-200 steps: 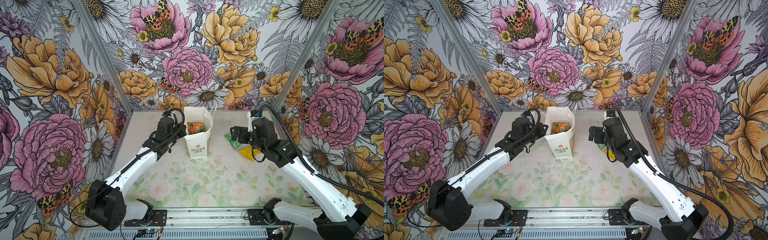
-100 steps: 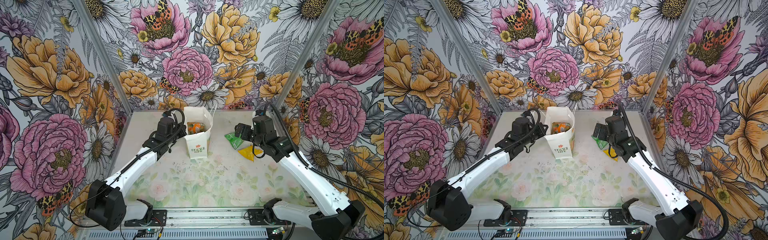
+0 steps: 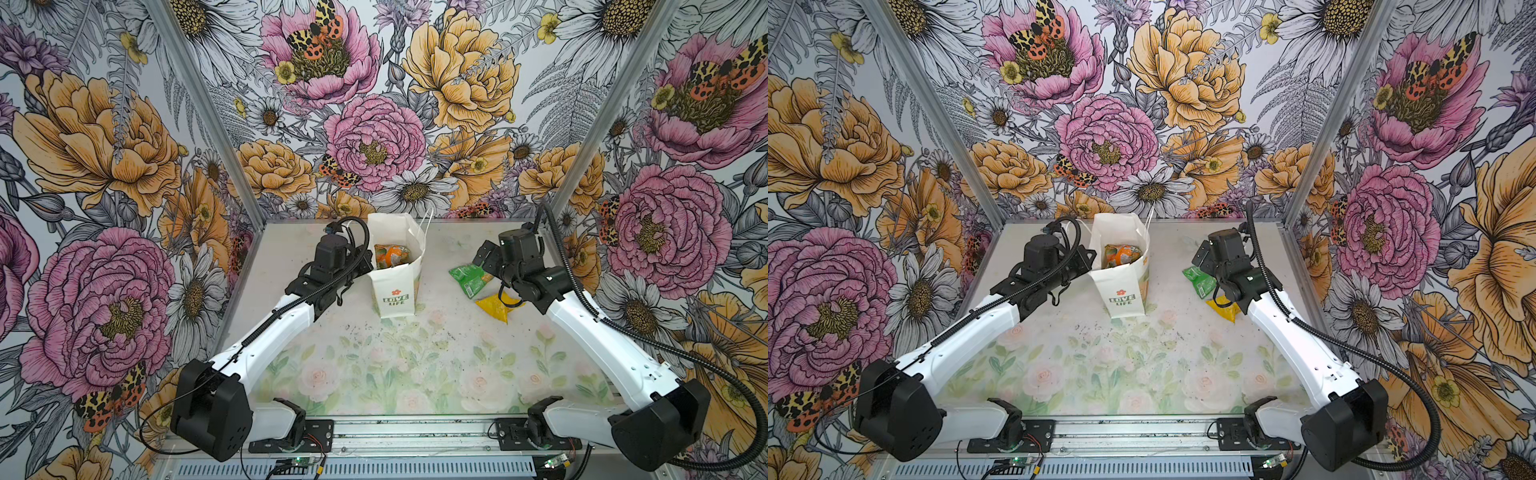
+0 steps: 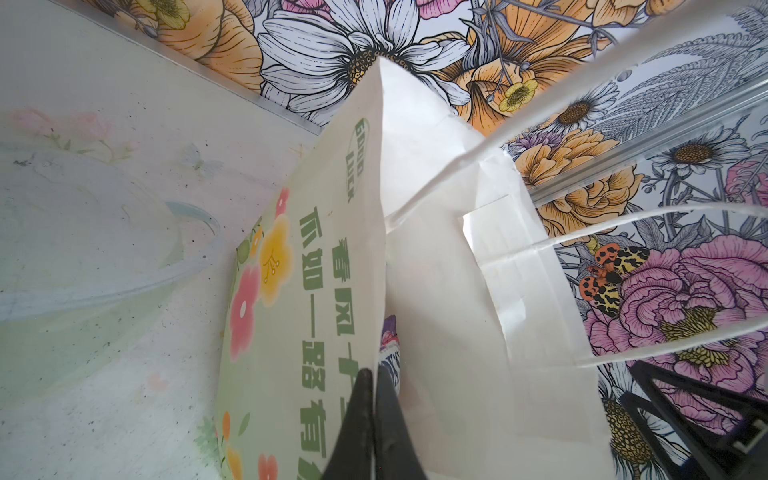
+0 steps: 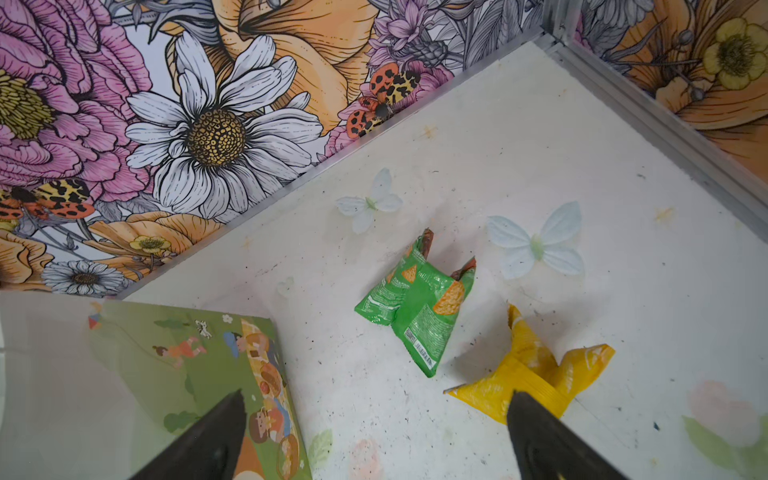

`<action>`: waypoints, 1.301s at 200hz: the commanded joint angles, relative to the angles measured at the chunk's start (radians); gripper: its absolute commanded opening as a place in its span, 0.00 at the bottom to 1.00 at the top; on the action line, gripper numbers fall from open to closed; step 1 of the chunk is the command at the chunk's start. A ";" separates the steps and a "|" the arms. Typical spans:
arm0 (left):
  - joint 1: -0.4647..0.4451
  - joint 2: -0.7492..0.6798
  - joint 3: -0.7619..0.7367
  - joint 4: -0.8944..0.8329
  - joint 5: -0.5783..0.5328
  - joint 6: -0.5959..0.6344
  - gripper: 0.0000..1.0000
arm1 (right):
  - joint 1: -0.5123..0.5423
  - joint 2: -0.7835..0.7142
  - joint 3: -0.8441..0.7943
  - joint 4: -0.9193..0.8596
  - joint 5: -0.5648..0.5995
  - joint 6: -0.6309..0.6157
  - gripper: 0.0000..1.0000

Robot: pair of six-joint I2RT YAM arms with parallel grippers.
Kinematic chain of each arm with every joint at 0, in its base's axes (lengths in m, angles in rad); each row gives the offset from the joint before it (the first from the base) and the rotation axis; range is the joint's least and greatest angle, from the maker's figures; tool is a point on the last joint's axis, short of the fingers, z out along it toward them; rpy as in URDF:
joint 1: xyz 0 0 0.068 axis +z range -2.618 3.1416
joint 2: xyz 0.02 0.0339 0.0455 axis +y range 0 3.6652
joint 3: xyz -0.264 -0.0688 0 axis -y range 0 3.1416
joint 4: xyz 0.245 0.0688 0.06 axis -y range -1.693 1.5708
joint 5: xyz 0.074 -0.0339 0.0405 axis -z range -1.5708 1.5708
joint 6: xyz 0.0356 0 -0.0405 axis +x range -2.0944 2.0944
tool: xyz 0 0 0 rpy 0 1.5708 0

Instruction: Place the snacks into the paper bag

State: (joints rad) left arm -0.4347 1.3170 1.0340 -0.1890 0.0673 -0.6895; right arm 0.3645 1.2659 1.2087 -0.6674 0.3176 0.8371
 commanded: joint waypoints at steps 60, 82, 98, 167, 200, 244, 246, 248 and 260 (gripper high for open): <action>-0.004 0.004 0.027 0.026 -0.001 0.012 0.00 | -0.058 0.068 0.006 0.020 0.013 0.170 1.00; -0.004 0.005 0.028 0.027 0.000 0.013 0.00 | -0.072 0.099 0.008 0.020 -0.011 0.203 1.00; -0.004 0.004 0.027 0.026 -0.001 0.013 0.00 | -0.080 0.125 0.011 0.020 -0.026 0.215 1.00; -0.001 0.001 0.027 0.026 -0.001 0.015 0.00 | -0.109 0.251 0.061 0.021 -0.072 0.234 1.00; 0.000 0.002 0.026 0.026 -0.001 0.015 0.00 | -0.124 0.321 0.093 0.021 -0.098 0.238 1.00; 0.002 0.002 0.026 0.026 -0.001 0.015 0.00 | -0.136 0.400 0.132 0.025 -0.138 0.232 1.00; 0.002 0.002 0.026 0.026 -0.001 0.015 0.00 | -0.137 0.403 0.133 0.025 -0.140 0.233 1.00; 0.002 0.002 0.026 0.026 0.000 0.015 0.00 | -0.138 0.405 0.135 0.026 -0.142 0.233 1.00; 0.004 0.002 0.026 0.026 0.000 0.015 0.00 | -0.141 0.420 0.138 0.028 -0.148 0.233 1.00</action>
State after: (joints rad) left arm -0.4343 1.3178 1.0340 -0.1864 0.0677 -0.6899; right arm 0.2340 1.6596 1.3132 -0.6525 0.1947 1.0626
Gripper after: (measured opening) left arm 0.049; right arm 0.998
